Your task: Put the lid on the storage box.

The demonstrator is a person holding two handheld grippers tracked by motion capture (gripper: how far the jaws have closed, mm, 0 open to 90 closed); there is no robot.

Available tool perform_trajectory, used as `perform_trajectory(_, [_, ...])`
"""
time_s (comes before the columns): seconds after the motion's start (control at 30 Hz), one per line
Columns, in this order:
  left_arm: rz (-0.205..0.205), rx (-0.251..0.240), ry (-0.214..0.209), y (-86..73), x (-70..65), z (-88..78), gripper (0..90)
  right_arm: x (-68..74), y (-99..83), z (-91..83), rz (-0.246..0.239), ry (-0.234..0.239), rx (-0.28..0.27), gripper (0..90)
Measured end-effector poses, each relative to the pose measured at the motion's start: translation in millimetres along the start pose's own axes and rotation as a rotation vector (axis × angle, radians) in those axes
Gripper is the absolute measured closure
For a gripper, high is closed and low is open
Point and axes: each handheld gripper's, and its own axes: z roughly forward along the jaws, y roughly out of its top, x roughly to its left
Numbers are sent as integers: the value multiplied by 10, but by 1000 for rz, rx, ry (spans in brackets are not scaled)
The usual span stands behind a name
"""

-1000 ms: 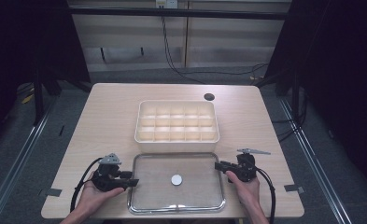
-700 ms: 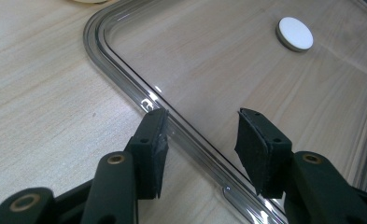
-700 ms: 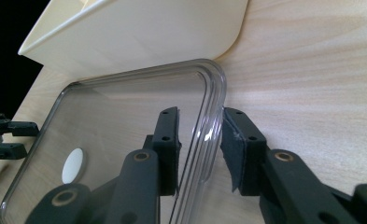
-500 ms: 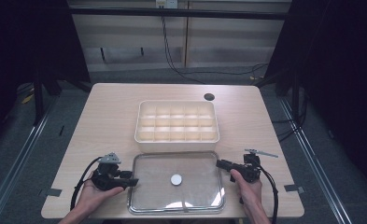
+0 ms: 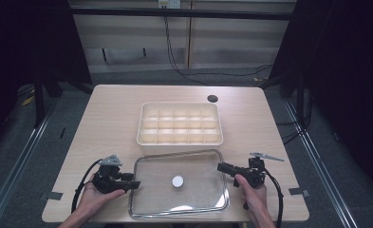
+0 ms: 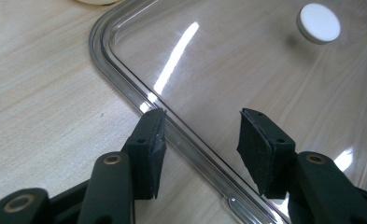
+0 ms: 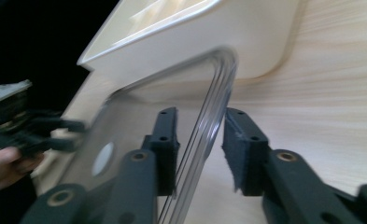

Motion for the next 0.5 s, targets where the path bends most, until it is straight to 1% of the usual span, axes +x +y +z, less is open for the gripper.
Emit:
perform_trajectory(0.03, [4, -4, 6, -1, -7, 5, 508, 34, -3, 24, -16, -6, 16, 652])
perform_trajectory(0.07, [6, -5, 8, -2, -12, 7, 508, 34, -3, 24, -16, -6, 16, 652])
perform_trajectory(0.1, [7, -3, 9, -3, -14, 5, 504, 65, 3, 37, -40, -30, 26, 643])
perform_trajectory(0.13, [8, -2, 7, -2, -15, 5, 498, 79, 15, 42, -56, -36, 28, 644])
perform_trajectory(0.2, [8, 0, -1, -1, -9, 3, 493, 73, 34, 37, -59, -18, 25, 647])
perform_trajectory(0.23, [5, -2, -6, -2, -4, 3, 491, 69, 34, 35, -56, -14, 37, 642])
perform_trajectory(0.27, [5, -2, -6, -2, -4, 3, 491, 69, 34, 35, -56, -14, 37, 642])
perform_trajectory(0.3, [4, -5, -8, -3, -2, 4, 491, 70, 30, 38, -64, 13, 47, 635])
perform_trajectory(0.33, [4, -5, -9, -3, -1, 5, 491, 70, 30, 38, -64, 13, 47, 635])
perform_trajectory(0.43, [-8, -5, -16, -1, 12, 3, 491, 110, 15, 59, -73, 43, 71, 620])
perform_trajectory(0.47, [-6, -6, -18, -3, 14, 3, 492, 124, 11, 59, -73, 51, 77, 623])
perform_trajectory(0.5, [0, -5, -13, -4, 13, 2, 492, 135, 8, 55, -68, 56, 69, 638])
